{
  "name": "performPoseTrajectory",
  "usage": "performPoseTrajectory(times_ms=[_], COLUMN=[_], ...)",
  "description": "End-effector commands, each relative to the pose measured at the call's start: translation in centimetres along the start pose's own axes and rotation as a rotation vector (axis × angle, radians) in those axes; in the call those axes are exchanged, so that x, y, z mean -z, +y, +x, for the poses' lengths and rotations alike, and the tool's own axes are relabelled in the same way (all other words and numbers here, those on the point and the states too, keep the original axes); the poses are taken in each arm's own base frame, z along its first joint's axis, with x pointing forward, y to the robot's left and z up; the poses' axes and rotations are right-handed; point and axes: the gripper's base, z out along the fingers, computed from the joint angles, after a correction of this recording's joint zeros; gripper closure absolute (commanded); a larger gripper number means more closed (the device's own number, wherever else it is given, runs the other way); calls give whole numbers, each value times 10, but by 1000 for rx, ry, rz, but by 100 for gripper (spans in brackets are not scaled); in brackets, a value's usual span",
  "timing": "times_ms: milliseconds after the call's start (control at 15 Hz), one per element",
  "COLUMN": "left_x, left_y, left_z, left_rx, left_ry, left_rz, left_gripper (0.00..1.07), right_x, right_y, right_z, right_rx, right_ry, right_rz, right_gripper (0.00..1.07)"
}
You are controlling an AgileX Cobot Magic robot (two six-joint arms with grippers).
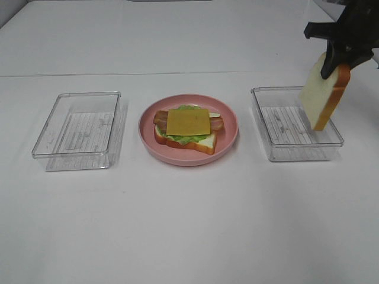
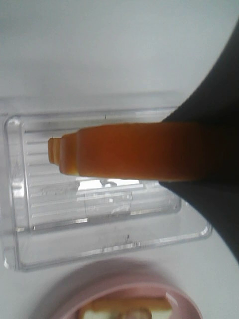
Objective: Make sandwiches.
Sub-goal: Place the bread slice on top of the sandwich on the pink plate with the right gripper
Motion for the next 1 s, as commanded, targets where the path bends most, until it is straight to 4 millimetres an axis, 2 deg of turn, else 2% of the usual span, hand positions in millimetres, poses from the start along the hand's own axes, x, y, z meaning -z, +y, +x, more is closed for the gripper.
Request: performPoseTrajectory(times_ms=[67, 200, 267, 333, 467, 533, 600, 733, 1000], left_x=[2, 2, 2, 2, 2, 2, 2, 2, 2], left_y=[0, 0, 0, 0, 0, 0, 0, 0, 0], left_z=[1, 1, 1, 1, 1, 1, 1, 1, 1], left_rx=[1, 1, 1, 1, 1, 1, 1, 1, 1], left_ry=[-29, -29, -29, -29, -29, -29, -29, -29, -29], left_rz=[0, 0, 0, 0, 0, 0, 0, 0, 0], left_gripper=[17, 17, 17, 17, 17, 17, 17, 17, 17], right_x=[24, 29, 30, 23, 8, 8, -25, -47, -78], right_y=[19, 32, 48, 71, 92, 92, 118, 133, 144], right_z=[10, 11, 11, 15, 20, 20, 24, 25, 22], right_rx=[38, 68, 100, 136, 150, 150, 115, 41, -37], right_ry=[16, 1, -10, -17, -25, -25, -64, -53, -16], right_rz=[-177, -309, -447, -553, -577, -577, -561, -639, -744], right_gripper=[107, 107, 107, 107, 107, 107, 107, 107, 107])
